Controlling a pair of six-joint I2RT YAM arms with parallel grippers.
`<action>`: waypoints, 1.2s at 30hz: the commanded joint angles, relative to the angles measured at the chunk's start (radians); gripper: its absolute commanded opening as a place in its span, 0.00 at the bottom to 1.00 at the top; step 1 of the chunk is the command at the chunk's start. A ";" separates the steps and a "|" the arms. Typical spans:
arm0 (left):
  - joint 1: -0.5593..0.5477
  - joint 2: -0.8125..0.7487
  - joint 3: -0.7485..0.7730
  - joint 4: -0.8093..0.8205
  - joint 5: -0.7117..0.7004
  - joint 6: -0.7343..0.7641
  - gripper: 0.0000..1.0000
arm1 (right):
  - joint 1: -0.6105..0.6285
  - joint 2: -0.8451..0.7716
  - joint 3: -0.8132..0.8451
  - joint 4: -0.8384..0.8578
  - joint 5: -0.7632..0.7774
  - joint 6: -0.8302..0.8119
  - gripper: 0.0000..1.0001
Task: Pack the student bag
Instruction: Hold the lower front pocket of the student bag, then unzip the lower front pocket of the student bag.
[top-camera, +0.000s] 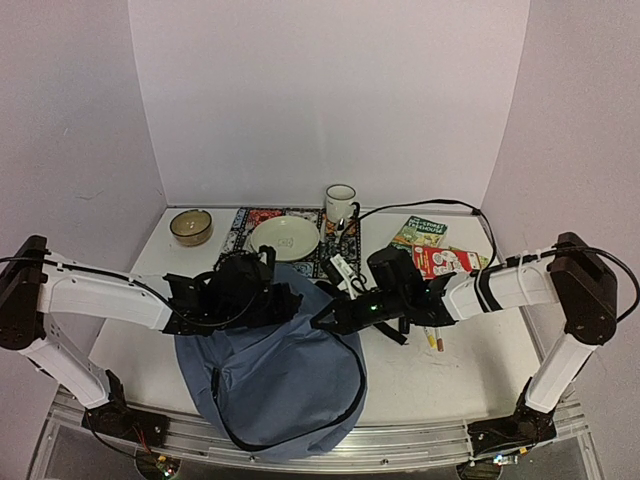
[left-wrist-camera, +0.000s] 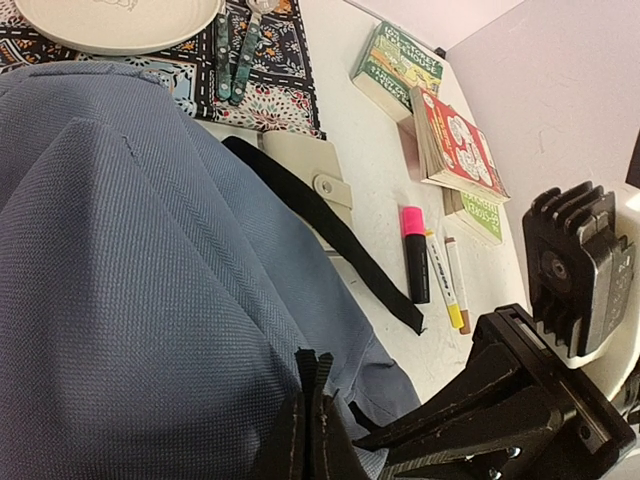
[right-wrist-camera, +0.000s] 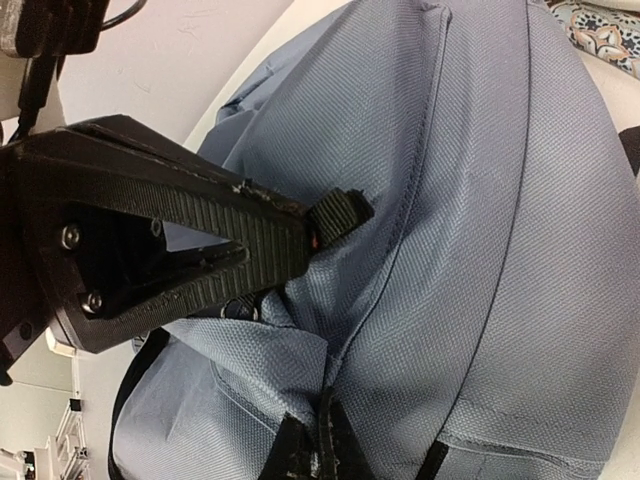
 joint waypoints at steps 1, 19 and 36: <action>-0.003 -0.079 -0.016 0.077 -0.021 0.001 0.10 | 0.012 -0.020 0.046 -0.082 0.020 -0.064 0.00; 0.015 -0.026 0.112 -0.173 -0.046 -0.002 0.35 | 0.066 -0.011 0.141 -0.235 0.136 -0.167 0.00; 0.050 0.082 0.213 -0.215 0.036 0.058 0.36 | 0.101 -0.014 0.162 -0.254 0.180 -0.194 0.00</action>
